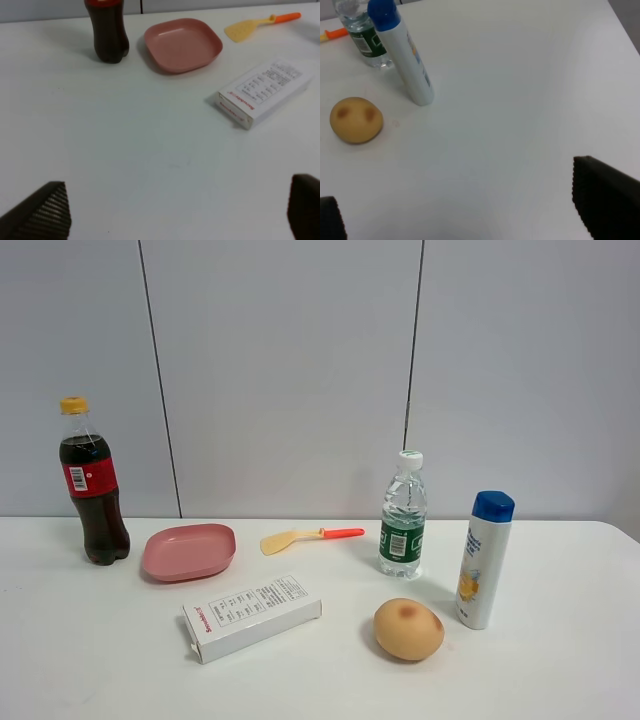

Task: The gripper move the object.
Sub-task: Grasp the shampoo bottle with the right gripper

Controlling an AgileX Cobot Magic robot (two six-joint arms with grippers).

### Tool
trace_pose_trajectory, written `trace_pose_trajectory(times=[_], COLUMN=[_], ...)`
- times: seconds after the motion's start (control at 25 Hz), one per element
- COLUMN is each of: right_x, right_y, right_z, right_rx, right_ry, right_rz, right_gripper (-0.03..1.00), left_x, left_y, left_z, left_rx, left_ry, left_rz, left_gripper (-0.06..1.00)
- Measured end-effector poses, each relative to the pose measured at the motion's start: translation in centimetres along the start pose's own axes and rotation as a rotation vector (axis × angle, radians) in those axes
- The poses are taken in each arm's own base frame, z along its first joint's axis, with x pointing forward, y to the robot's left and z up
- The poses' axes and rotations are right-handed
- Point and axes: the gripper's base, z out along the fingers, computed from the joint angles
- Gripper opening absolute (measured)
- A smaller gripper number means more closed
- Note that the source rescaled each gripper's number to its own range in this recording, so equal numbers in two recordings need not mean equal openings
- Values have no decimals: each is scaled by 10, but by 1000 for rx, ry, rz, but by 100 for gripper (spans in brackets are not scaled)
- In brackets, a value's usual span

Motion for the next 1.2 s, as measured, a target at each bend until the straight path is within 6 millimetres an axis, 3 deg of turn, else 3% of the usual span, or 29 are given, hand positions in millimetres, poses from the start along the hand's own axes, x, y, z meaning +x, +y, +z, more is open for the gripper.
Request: trace_pose_trajectory(times=[1.2], right_x=[0], right_y=[2], right_z=[0], right_rx=[-27], right_ry=[-1], right_rz=[15], right_gripper=[86], left_x=[0], left_y=[0], left_z=[0], left_rx=[0], left_ry=[0], left_rz=[0], left_gripper=[100])
